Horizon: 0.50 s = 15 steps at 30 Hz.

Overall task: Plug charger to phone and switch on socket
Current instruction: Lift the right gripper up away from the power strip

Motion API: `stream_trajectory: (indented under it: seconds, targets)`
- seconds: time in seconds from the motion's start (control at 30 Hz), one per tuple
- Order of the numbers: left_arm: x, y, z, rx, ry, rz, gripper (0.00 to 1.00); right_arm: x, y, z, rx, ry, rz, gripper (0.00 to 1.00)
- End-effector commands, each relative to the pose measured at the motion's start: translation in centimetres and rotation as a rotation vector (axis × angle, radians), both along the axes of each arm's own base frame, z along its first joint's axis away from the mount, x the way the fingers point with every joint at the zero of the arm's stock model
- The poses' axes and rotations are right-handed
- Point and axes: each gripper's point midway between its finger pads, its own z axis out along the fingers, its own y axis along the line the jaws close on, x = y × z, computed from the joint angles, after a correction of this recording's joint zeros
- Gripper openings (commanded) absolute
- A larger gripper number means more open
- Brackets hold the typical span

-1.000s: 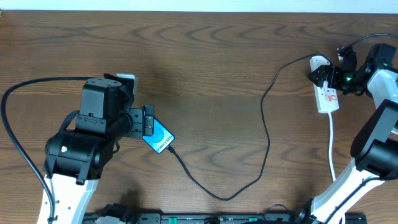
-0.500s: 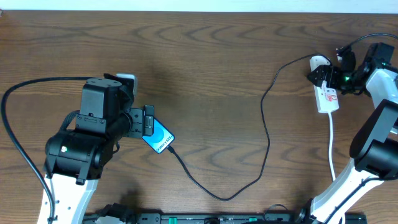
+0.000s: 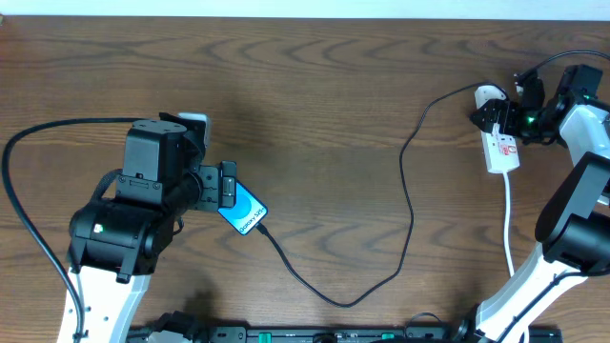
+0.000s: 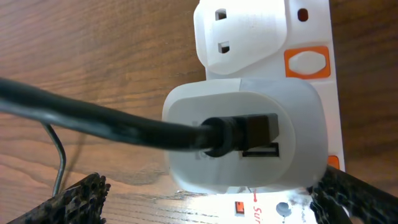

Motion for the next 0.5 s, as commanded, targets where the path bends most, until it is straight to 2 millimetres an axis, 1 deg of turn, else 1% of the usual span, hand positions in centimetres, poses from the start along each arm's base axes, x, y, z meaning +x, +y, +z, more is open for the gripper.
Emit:
stream_trajectory:
  seconds: [0.0,0.13,0.27,0.33,0.4,0.47]
  targets:
    - [0.2,0.1,0.7,0.013,-0.022,-0.005,0.92,-1.5,2.9,-1.4,0.136,0.097,-0.012,0.99]
    - [0.2,0.1,0.7,0.013,-0.022,-0.005,0.92,-1.7,0.4,0.3,0.113,0.12,-0.069,0.99]
    - [0.2,0.1,0.7,0.013,-0.022,-0.005,0.92,-2.1,-3.1,2.9,-0.007,0.15,-0.144,0.99]
    - [0.2,0.1,0.7,0.013,-0.022,-0.005,0.93,-2.5,-4.8,4.5,-0.086,0.172,-0.205,0.99]
    - [0.2,0.1,0.7,0.013,-0.022,-0.005,0.92,-3.0,-6.3,6.6,-0.169,0.183,-0.266,0.99]
    - [0.2,0.1,0.7,0.013,-0.022,-0.005,0.92,-3.3,-6.9,8.7,-0.215,0.168,-0.297,0.99]
